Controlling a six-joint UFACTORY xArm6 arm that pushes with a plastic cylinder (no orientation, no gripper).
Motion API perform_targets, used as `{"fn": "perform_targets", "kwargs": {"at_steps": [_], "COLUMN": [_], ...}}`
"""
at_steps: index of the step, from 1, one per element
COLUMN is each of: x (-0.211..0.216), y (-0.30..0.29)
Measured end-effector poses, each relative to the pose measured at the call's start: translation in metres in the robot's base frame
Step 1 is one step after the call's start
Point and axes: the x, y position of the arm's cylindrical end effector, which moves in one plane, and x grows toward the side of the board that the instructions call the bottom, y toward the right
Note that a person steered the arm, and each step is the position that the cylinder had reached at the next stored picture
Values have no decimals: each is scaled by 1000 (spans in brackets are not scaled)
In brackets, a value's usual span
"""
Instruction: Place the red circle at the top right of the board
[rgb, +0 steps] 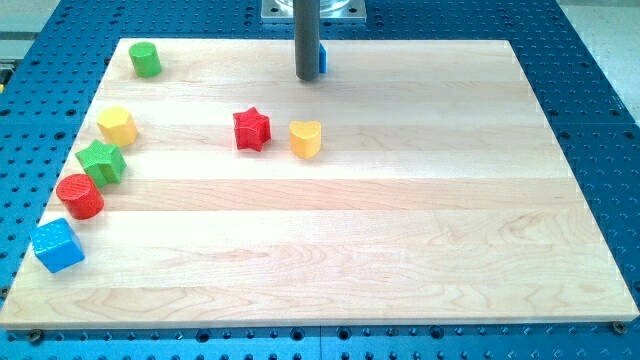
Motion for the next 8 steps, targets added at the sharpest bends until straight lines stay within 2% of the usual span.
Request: {"fn": "perform_targets", "kwargs": {"at_steps": [1,3,4,5,6,8], "x": [-3,-26,-16,19,35,35], "y": [-73,29,-8,18,12,12]}}
